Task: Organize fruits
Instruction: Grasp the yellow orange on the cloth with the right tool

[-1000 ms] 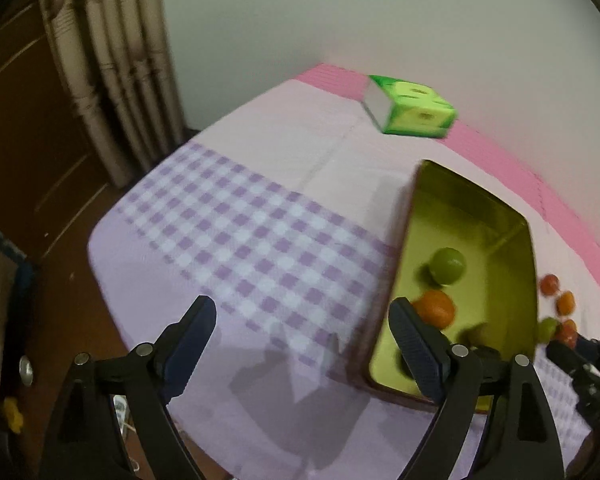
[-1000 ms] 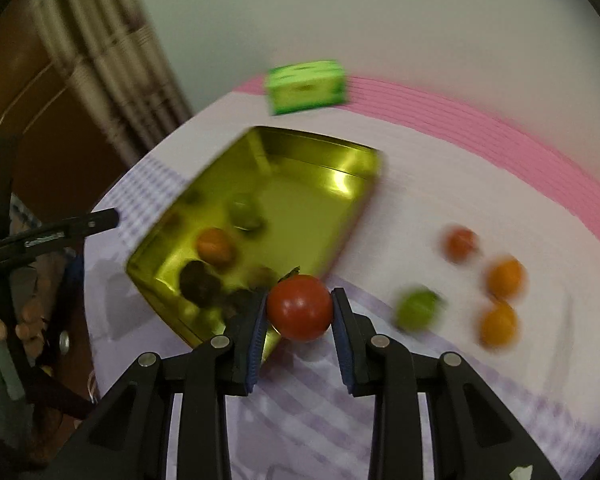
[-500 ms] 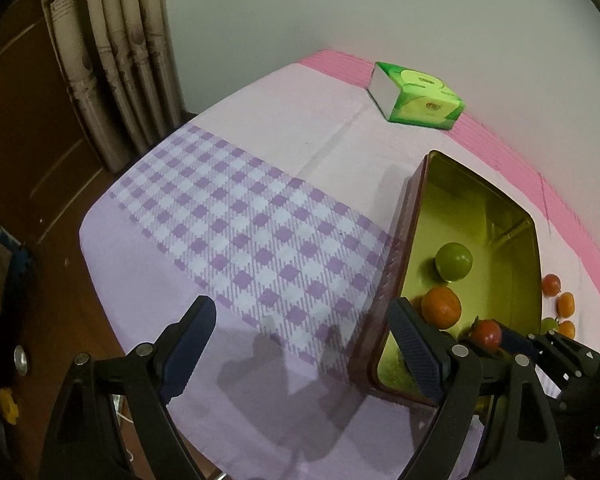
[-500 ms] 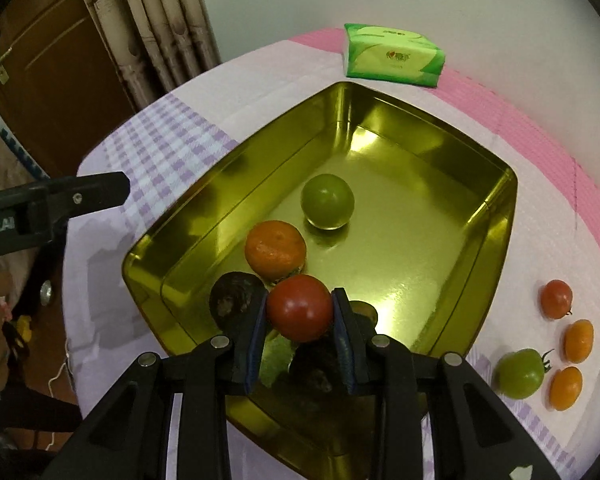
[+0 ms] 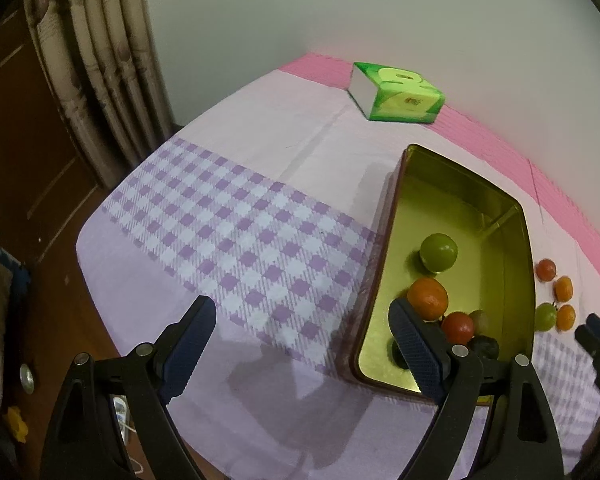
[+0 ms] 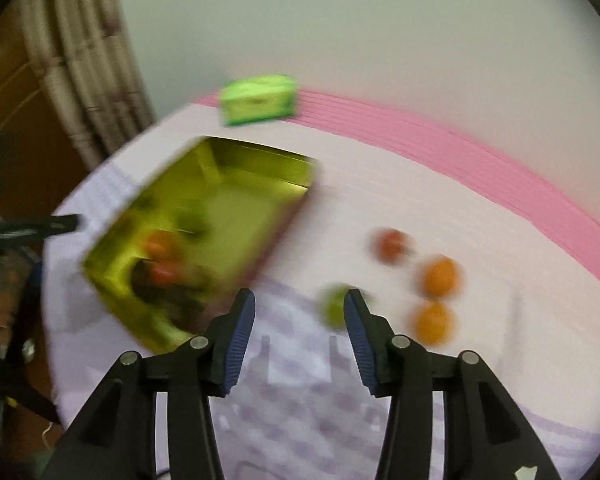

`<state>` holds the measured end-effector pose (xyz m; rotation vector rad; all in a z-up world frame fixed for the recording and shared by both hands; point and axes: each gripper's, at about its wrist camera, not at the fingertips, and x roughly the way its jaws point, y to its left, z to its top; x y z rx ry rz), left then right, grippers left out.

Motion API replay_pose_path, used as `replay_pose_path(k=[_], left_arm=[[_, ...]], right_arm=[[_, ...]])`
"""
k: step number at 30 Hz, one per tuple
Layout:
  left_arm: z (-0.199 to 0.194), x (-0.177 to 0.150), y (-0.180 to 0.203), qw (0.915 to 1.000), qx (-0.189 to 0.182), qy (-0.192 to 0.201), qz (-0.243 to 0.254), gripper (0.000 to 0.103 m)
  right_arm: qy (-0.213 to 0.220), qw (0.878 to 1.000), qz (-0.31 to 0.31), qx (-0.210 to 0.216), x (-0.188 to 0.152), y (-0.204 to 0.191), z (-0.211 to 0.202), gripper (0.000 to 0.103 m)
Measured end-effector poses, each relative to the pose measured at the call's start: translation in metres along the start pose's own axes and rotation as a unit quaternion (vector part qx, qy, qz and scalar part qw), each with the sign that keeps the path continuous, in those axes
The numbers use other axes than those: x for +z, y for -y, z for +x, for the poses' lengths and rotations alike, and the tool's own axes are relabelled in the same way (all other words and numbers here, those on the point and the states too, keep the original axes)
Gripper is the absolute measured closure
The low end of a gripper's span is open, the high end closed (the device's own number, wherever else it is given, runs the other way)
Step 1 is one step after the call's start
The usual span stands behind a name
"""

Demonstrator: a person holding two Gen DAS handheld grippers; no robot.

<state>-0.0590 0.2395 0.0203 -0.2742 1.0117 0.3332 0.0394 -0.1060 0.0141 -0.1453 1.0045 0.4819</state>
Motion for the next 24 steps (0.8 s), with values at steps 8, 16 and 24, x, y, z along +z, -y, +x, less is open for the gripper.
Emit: replay_pose_path(k=[8,16,24], left_arm=[[-0.008,-0.005,0.026,0.9985,0.009,0.018,0.050,0.015],[-0.020,-0.013,0.090,0.9901,-0.029,0.013,0.137,0.015],[-0.009,-0.022,0.177,0.9725,-0.098,-0.015,0.211,0.015]], right_arm=[[-0.038,0.998,0.049,-0.025,-0.020,0.062,0.033,0.059],[-0.038,0.998,0.057,-0.011,-0.013,0.075,0.064,0.059],[-0.034,0.997,0.062,-0.010,-0.026,0.077,0.053,0.071]])
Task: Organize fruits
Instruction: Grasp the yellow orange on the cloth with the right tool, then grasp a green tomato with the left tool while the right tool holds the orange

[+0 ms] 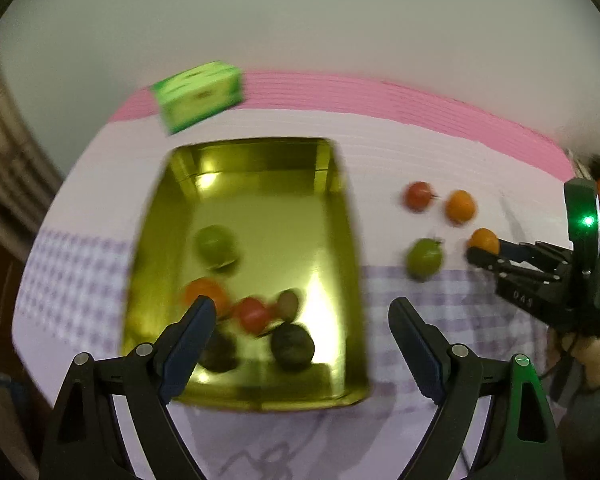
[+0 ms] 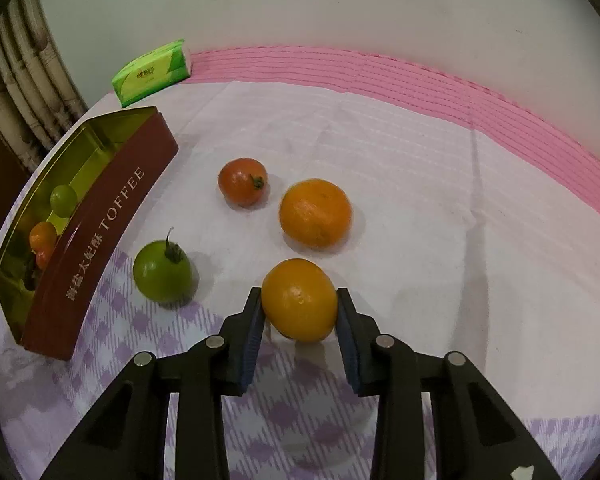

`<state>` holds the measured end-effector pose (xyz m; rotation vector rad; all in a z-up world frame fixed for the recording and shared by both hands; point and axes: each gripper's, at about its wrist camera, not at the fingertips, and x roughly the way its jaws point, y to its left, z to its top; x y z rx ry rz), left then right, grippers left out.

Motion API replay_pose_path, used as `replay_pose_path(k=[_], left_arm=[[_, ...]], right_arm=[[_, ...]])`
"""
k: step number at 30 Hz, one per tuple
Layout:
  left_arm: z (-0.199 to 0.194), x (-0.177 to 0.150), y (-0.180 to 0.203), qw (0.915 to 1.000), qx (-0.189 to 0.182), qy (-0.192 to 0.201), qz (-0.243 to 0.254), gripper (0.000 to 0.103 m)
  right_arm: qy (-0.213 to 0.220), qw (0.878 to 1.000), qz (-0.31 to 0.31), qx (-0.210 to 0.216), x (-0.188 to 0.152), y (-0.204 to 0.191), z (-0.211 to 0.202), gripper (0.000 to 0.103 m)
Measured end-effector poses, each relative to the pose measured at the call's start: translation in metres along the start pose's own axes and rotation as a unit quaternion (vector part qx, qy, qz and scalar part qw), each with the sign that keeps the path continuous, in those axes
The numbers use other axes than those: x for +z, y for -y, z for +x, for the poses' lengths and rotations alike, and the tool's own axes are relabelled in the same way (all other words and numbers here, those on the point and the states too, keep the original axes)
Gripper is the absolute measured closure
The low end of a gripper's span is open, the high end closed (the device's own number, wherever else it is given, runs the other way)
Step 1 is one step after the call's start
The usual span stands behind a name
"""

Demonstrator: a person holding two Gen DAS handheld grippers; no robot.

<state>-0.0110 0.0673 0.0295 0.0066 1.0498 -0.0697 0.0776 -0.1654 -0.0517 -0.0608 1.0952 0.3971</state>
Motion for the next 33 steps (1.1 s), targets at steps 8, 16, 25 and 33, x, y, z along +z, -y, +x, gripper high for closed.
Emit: replay_pose_path(k=[8,16,25,33], left_arm=[[0.037,0.016,0.070,0.9974,-0.027,-0.025,0.062,0.015],[0.077,0.024,0.103,0.9940,-0.009,-0.049,0.098,0.024],[0.111,0.030,0.114,0.9921,0.007,-0.075,0.100,0.055],[0.080,0.021,0.107,0.9933,-0.014,-0.067,0.094,0.067]], right_arm=[[-0.016,0.997,0.070,-0.020,-0.046,0.041,-0.035,0.071],[-0.013,0.997,0.076,-0.028,-0.076,0.047,-0.046,0.068],[-0.008,0.997,0.063,-0.033,-0.077,0.042,-0.047,0.068],[-0.006,0.997,0.063,-0.034,-0.077,0.040,-0.046,0.067]])
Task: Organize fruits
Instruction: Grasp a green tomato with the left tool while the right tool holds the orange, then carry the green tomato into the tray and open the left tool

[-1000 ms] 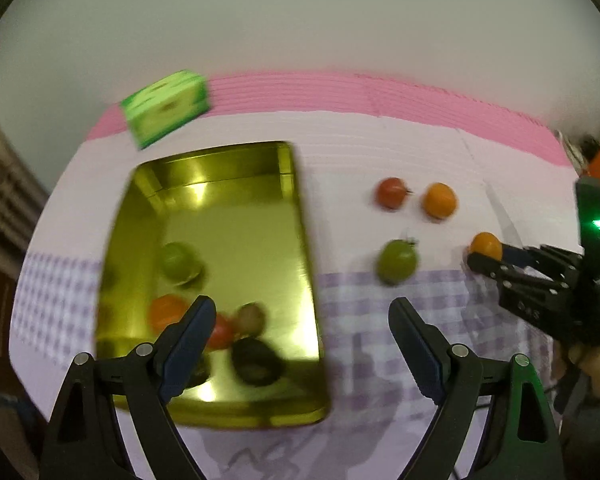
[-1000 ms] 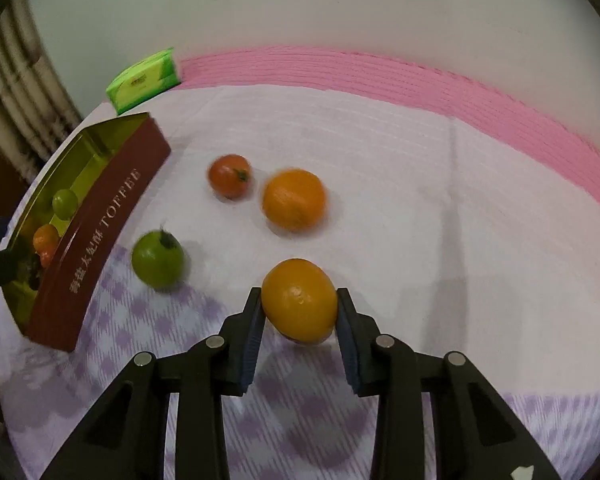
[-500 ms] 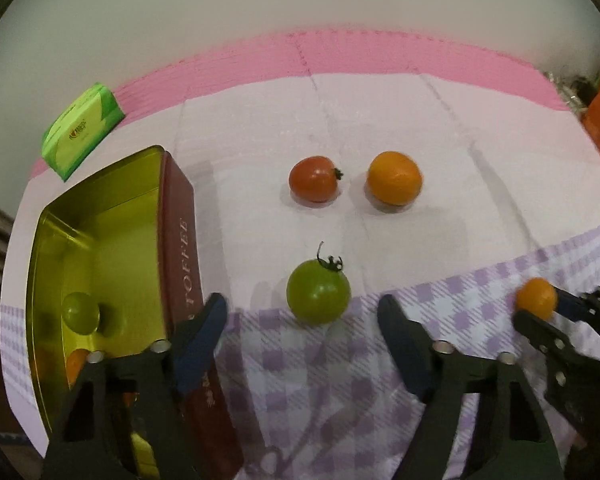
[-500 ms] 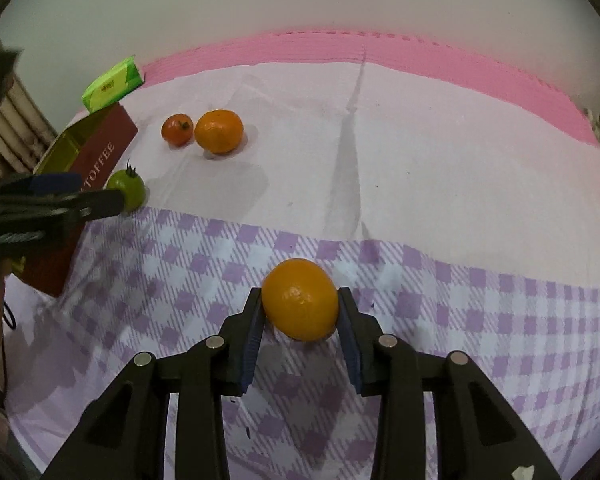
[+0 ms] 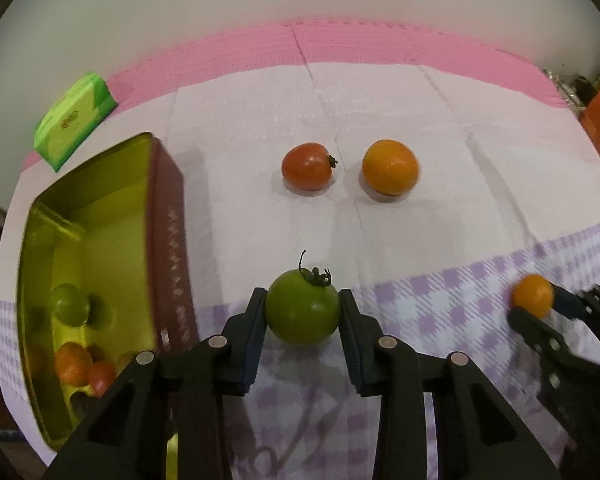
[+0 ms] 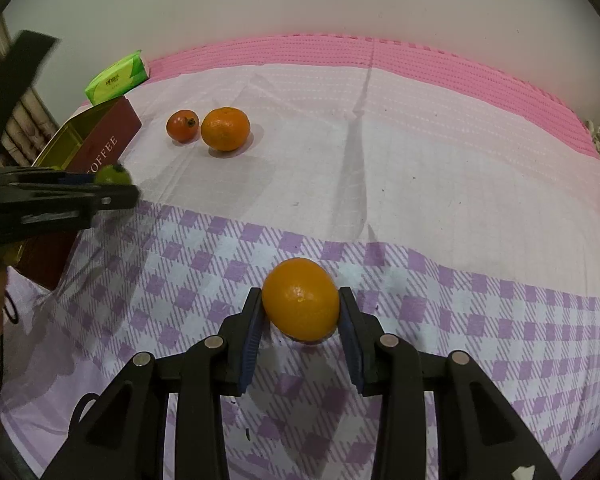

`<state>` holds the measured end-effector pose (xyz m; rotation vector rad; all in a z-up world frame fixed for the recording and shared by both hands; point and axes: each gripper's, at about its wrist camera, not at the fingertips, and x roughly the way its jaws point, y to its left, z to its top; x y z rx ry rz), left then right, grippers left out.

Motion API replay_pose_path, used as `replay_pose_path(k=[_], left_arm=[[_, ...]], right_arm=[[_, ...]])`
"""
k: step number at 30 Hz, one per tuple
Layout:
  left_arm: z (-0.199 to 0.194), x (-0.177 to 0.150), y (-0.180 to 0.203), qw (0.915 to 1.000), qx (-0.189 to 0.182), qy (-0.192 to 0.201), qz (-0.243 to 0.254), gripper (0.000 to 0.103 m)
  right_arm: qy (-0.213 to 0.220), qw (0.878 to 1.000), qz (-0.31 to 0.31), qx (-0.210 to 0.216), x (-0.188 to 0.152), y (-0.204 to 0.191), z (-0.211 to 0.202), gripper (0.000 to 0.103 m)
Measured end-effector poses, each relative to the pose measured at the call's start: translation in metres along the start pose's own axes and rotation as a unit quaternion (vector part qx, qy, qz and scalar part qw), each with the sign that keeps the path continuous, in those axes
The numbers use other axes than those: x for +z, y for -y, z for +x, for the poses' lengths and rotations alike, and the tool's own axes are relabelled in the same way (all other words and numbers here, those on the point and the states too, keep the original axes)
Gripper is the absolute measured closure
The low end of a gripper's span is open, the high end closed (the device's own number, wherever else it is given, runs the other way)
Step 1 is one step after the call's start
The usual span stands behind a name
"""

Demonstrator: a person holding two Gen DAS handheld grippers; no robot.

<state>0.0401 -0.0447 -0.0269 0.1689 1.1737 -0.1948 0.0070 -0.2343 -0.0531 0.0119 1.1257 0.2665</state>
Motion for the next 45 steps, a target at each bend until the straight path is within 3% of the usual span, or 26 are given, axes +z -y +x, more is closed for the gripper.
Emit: replay_pose_path(k=[12,19,32,45], left_arm=[[-0.066,-0.039,-0.048,0.9971,-0.024,0.026,-0.068,0.067],[-0.081,-0.053,-0.104,0.9913,0.000,0.038,-0.126,0.067],[-0.084,-0.081,-0.187,0.9758,0.034,0.022,-0.215,0.067],[-0.059,-0.097,-0.200,0.9768,0.034,-0.022,-0.210,0.067]], right_arm=[[0.004,1.000,-0.009,-0.009,-0.001,-0.004,0.000,0.065],[0.005,1.000,-0.011,-0.009,-0.002,-0.006,0.000,0.063],[0.004,1.000,-0.013,-0.014,-0.002,-0.007,0.002,0.060],[0.003,1.000,-0.016,-0.017,-0.001,-0.009,0.002,0.058]])
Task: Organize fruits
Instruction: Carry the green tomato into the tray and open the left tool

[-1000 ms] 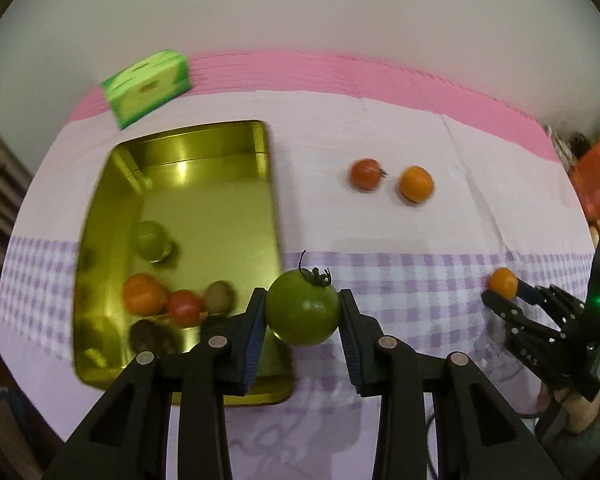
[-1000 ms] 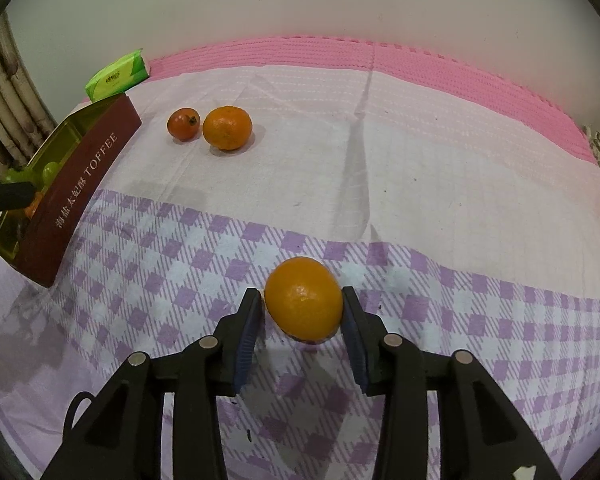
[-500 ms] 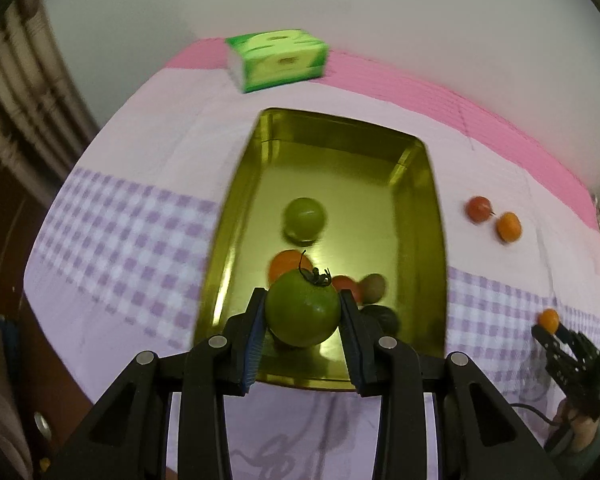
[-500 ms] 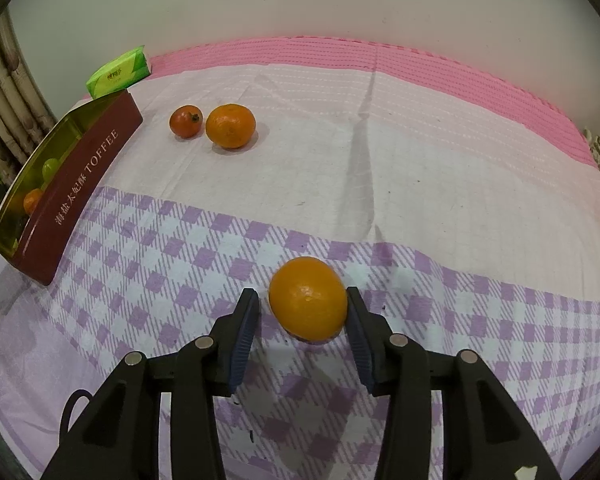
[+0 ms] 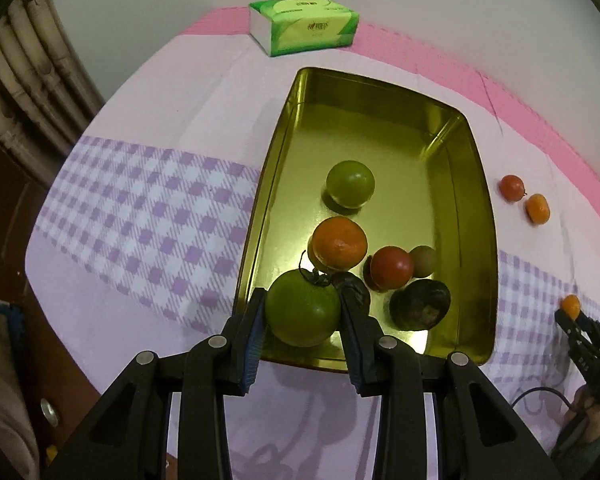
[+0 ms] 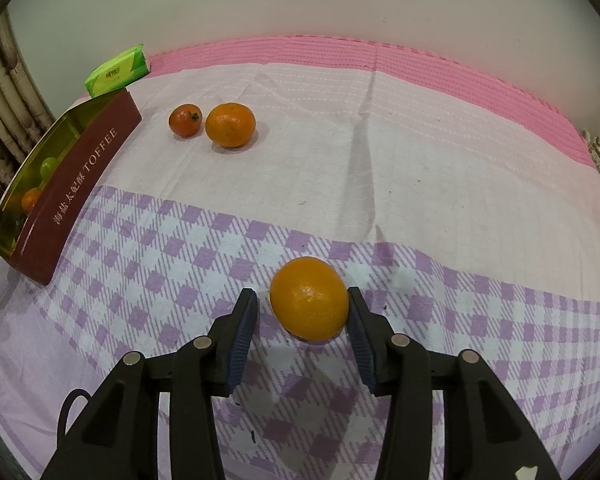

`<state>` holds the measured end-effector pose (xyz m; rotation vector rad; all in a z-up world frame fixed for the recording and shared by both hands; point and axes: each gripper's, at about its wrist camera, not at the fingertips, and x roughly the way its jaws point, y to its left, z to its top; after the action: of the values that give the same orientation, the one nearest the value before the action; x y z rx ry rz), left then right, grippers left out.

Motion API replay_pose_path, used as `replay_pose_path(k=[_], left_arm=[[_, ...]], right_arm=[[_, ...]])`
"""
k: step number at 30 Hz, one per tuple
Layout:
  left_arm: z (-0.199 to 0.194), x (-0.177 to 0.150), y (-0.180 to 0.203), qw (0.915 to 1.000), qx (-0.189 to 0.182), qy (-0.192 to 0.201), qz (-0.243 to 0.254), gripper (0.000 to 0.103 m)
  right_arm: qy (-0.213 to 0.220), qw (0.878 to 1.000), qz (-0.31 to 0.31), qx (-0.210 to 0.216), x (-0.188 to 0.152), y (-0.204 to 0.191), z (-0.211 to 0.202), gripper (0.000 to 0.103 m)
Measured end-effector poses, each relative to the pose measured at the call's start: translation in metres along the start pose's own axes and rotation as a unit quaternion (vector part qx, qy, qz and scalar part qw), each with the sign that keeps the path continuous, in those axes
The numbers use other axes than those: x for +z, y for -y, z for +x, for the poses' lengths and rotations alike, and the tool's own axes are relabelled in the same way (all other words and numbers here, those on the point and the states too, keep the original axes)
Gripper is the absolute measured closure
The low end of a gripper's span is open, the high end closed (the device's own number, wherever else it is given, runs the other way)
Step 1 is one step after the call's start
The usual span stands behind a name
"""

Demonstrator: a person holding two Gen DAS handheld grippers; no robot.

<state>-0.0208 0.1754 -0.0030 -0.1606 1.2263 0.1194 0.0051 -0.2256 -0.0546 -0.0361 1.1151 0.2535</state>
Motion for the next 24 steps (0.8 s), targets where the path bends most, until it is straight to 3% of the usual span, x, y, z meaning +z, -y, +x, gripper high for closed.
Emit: replay_pose_path(k=[10,24], left_arm=[[0.012,0.006,0.000,0.9997,0.020,-0.008,0.014,0.067],[0.019,0.002,0.005,0.9992,0.022,-0.017,0.029,0.065]], right_arm=[[-0.008,1.000,-0.003,0.003,0.004,-0.003,0.003,0.053],[-0.010,1.000,-0.006,-0.013,0.008,-0.001,0.004,0.065]])
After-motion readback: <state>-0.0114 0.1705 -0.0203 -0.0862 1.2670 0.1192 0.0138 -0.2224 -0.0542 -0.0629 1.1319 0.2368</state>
